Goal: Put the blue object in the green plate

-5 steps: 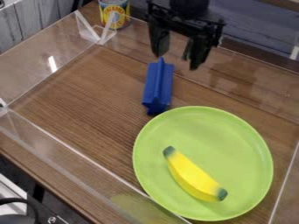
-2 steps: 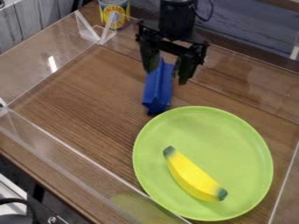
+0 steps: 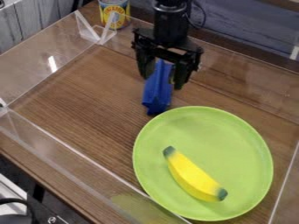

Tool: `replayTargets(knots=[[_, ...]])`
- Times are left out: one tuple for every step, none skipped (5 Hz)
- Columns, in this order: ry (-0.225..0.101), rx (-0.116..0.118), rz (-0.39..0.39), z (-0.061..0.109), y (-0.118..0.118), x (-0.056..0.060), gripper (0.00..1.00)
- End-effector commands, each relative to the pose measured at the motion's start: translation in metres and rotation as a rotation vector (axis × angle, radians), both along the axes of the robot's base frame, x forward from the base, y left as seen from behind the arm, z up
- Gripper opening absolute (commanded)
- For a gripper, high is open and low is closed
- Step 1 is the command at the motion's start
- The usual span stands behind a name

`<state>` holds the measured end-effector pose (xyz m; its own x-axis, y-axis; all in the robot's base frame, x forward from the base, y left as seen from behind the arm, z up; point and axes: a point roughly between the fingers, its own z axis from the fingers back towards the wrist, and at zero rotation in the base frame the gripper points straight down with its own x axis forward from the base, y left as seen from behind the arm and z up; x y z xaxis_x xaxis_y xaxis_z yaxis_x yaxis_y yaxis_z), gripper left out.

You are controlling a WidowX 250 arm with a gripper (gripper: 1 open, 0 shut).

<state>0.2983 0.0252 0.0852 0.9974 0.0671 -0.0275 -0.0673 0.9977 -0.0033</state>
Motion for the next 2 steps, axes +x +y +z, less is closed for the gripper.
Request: replayTargets(knots=[[-0.035, 0.008, 0.012, 0.0027, 0.0059, 0.0035, 1.00], [-0.036, 0.008, 0.016, -0.0030, 0.0075, 0.0045, 1.00]])
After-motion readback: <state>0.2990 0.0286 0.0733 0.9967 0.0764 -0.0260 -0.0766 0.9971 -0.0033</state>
